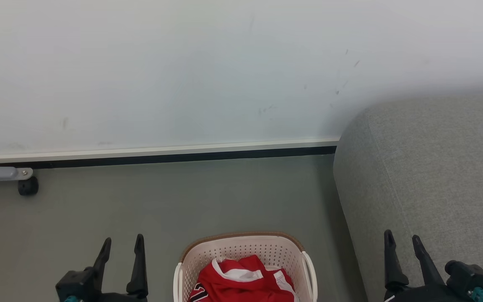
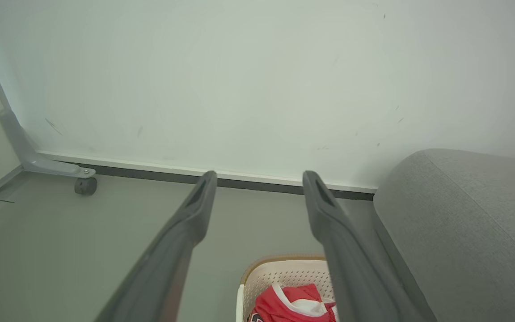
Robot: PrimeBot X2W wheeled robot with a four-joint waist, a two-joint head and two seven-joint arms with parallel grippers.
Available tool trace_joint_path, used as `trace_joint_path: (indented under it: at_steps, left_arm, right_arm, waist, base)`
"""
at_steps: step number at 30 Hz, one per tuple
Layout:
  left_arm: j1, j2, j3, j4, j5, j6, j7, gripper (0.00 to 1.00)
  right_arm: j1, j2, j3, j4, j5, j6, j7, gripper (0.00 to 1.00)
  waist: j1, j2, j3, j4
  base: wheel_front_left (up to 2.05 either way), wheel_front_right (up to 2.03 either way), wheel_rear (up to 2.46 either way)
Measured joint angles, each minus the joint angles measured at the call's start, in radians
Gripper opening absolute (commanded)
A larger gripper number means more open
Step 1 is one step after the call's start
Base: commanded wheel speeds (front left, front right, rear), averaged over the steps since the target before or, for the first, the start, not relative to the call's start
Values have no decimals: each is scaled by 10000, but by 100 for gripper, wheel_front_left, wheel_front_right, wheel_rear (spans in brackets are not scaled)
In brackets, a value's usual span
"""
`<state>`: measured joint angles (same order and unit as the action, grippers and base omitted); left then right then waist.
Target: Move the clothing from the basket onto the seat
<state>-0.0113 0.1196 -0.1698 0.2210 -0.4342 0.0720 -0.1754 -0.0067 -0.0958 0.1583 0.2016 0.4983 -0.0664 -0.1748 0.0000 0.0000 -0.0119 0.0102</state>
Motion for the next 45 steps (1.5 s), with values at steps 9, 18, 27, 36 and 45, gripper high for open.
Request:
trace_joint_path:
  at_steps: [9, 18, 27, 36, 45]
  left_arm:
    - [213, -4, -159, 29, 1239, 240, -316, 100]
    - [235, -2, -293, 136, 2393, 435, -663, 100]
    - [355, -6, -318, 232, 2771, 510, -742, 100]
    - [355, -23, -282, 263, 2773, 424, -742, 100]
    - [355, -27, -242, 263, 2780, 418, -742, 100]
  right_arm:
    - [62, -50, 267, -96, -1237, -153, -320, 100]
    - [218, -109, 510, -257, -2497, -320, -656, 100]
    - [266, -117, 589, -291, -2895, -401, -744, 100]
    - [292, -115, 546, -293, -2951, -399, -744, 100]
    - [373, -105, 483, -305, -2966, -391, -744, 100]
  waist:
    - [0, 0, -69, 21]
    - [0, 0, -110, 39]
    - [0, 0, -114, 43]
    - [0, 0, -104, 43]
    - [0, 0, -56, 30]
  base:
    - [0, 0, 0]
    - [0, 0, 0]
    - [0, 0, 0]
    - [0, 0, 0]
    - [0, 0, 0]
